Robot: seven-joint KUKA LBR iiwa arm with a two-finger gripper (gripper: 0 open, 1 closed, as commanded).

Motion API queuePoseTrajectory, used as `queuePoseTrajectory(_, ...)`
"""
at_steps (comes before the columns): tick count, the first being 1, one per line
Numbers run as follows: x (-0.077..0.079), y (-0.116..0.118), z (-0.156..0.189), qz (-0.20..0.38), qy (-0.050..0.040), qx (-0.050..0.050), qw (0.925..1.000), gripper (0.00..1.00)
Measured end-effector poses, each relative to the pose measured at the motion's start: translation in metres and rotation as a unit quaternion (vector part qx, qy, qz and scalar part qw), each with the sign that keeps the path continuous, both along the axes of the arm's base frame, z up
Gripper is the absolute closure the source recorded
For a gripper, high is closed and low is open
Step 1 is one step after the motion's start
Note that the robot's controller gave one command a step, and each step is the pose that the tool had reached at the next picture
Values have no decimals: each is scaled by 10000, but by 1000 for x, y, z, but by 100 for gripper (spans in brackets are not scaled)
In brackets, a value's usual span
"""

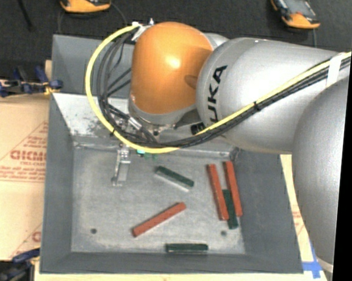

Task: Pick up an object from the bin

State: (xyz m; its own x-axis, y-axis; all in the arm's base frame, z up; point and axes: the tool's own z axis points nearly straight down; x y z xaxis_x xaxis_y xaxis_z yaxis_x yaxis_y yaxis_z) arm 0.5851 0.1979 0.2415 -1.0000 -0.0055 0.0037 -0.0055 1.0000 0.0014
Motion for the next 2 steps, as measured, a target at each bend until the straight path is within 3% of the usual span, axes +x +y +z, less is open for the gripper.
queuePoseTrajectory(1, -47, -77, -87, 1059, 8, -21, 9944, 0)
queuePoseTrajectory(2, -95, -132, -175, 624, -1, -7, 9980, 0)
